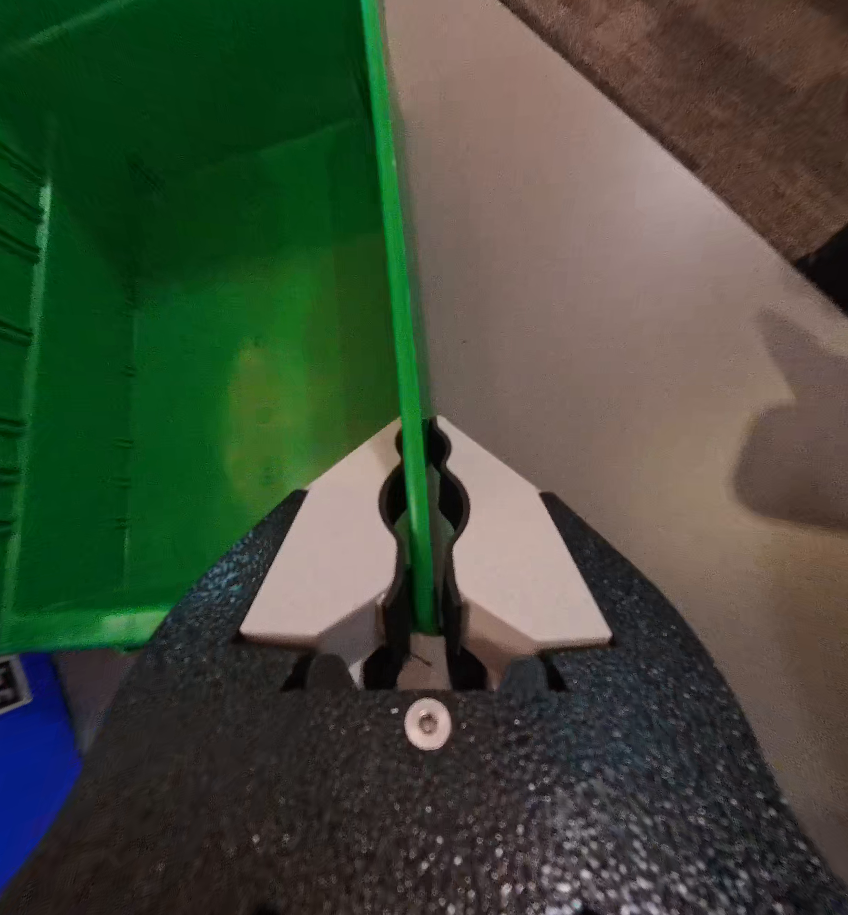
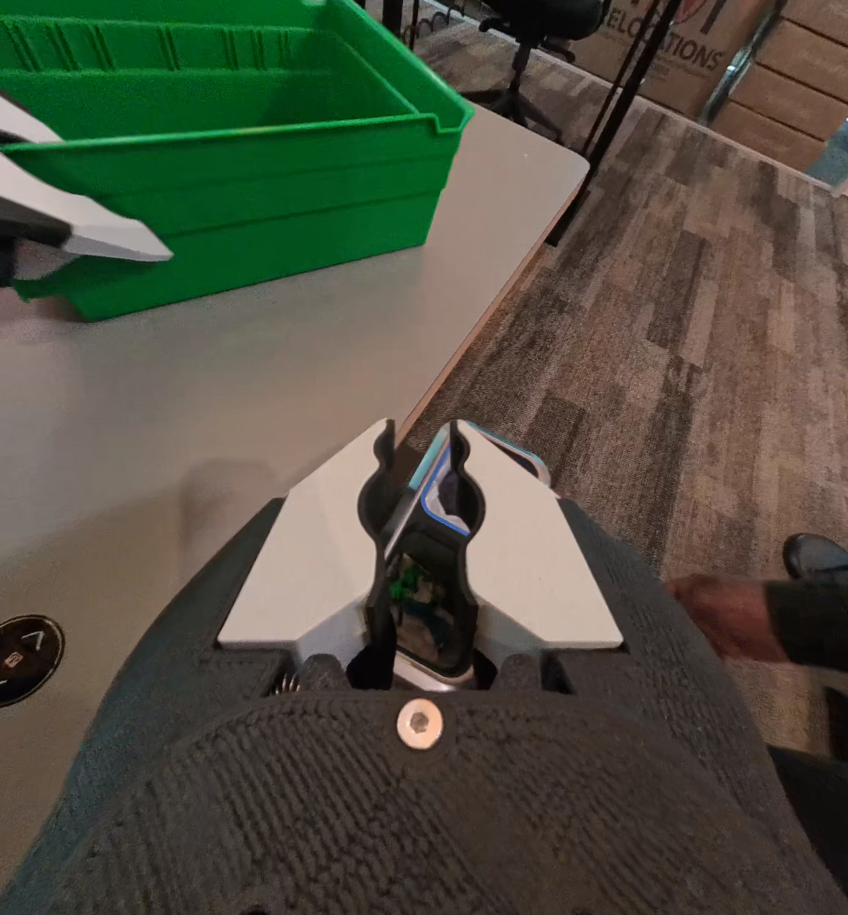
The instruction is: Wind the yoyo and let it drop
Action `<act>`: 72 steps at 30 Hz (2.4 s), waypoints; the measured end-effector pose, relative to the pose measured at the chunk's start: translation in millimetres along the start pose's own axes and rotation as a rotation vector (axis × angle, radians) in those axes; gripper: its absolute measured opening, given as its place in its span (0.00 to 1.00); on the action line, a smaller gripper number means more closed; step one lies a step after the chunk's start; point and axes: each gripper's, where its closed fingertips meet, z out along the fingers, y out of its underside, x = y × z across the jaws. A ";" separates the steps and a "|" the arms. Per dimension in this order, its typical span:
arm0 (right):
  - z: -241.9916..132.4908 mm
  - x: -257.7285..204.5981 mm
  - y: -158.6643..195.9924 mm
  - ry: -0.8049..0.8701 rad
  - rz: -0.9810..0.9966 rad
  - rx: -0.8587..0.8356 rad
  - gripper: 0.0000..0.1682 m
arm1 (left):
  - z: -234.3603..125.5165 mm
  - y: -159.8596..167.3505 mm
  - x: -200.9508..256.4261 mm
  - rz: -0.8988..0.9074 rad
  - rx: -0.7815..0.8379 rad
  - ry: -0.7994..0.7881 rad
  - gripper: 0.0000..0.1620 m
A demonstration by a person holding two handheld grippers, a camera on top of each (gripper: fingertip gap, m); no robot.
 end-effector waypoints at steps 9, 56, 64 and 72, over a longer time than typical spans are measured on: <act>2.2 -39.5 -61.9 -0.208 0.116 0.216 0.27 | -102.7 -61.6 -7.5 -0.264 0.383 0.293 0.60; 80.2 -432.4 -292.8 -1.057 0.206 0.030 0.01 | -257.6 110.1 -252.6 -0.343 0.625 0.457 0.72; -18.1 -334.5 -315.2 -0.884 0.458 0.374 0.00 | -291.4 4.9 -152.5 -0.105 0.800 0.883 0.68; -130.9 -208.9 -295.0 -0.355 0.609 0.655 0.00 | -317.3 -52.5 -42.1 0.077 0.804 1.256 0.68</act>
